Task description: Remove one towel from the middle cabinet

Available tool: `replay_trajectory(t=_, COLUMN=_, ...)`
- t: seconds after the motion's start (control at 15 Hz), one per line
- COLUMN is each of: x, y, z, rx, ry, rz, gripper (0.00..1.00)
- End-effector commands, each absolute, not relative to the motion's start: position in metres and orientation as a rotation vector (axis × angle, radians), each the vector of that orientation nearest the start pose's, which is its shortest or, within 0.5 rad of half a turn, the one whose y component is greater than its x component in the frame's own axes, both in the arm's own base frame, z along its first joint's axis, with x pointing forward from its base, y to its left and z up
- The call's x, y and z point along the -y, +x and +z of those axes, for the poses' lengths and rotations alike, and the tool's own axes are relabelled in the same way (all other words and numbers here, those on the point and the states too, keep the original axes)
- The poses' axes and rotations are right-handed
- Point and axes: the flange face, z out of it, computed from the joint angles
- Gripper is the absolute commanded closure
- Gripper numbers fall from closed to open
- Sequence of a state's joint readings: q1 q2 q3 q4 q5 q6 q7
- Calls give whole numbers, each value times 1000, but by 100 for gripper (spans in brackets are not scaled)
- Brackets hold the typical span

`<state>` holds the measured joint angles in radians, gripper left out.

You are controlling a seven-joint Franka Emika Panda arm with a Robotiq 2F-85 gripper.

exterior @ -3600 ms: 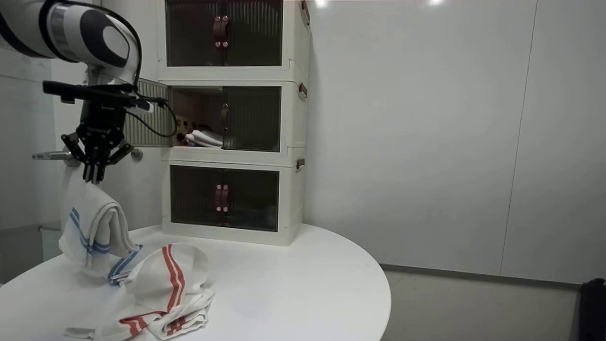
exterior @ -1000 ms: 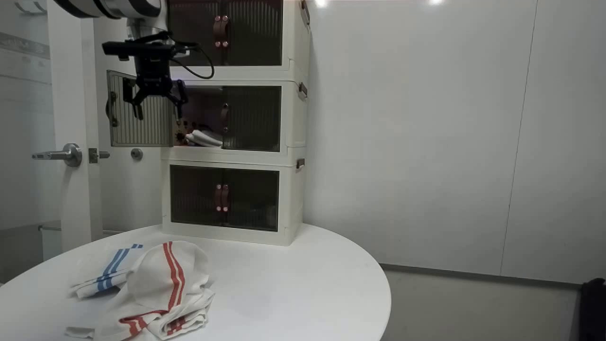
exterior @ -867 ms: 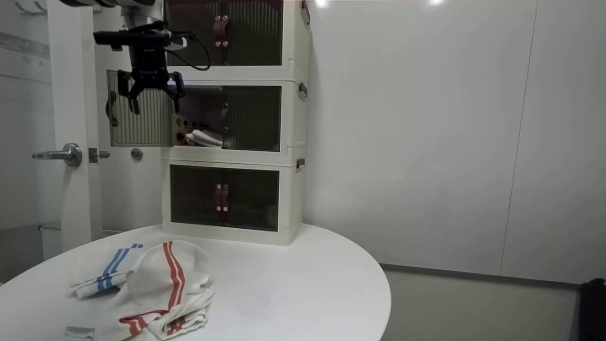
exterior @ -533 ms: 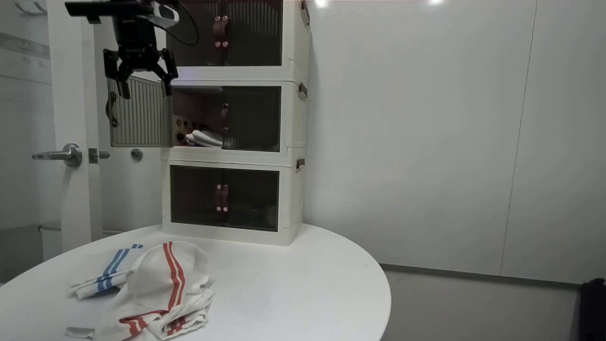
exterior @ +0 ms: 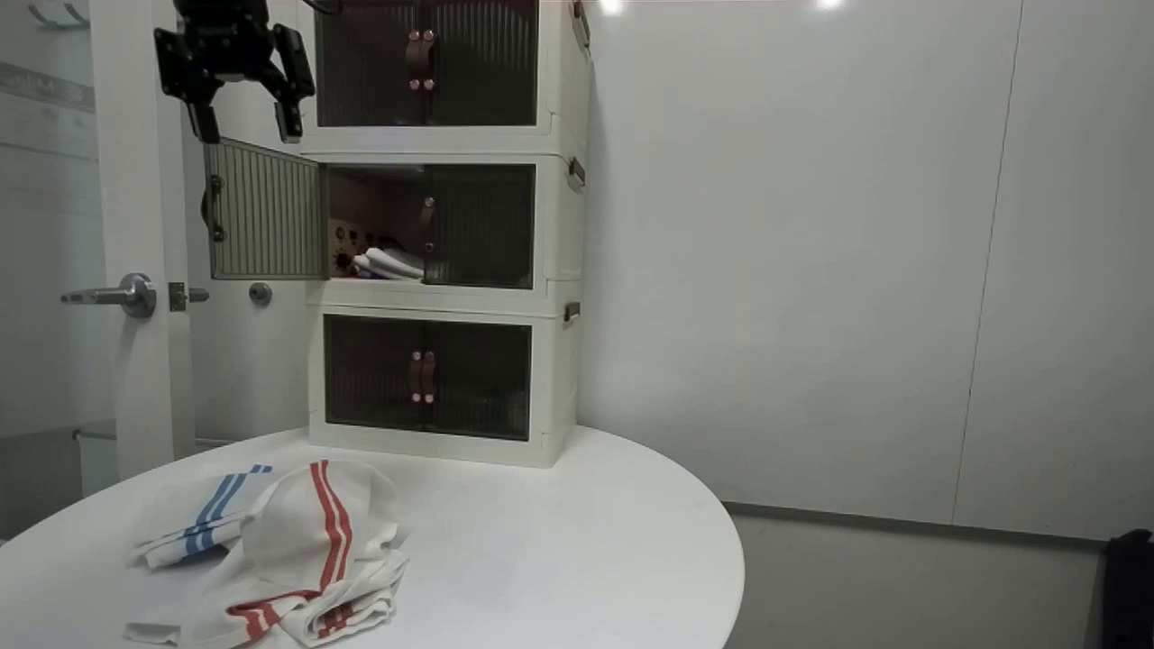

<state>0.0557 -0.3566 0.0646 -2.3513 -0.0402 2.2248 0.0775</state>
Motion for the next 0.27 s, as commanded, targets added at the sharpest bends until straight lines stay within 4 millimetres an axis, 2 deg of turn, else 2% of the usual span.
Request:
replay_trajectory(t=0.0, x=-55, y=454, z=492, rx=94, ry=-3151, rz=-372, gripper=0)
replay_trajectory(t=0.2, x=-54, y=451, z=492, rx=90, ry=-3148, rz=-376, gripper=0)
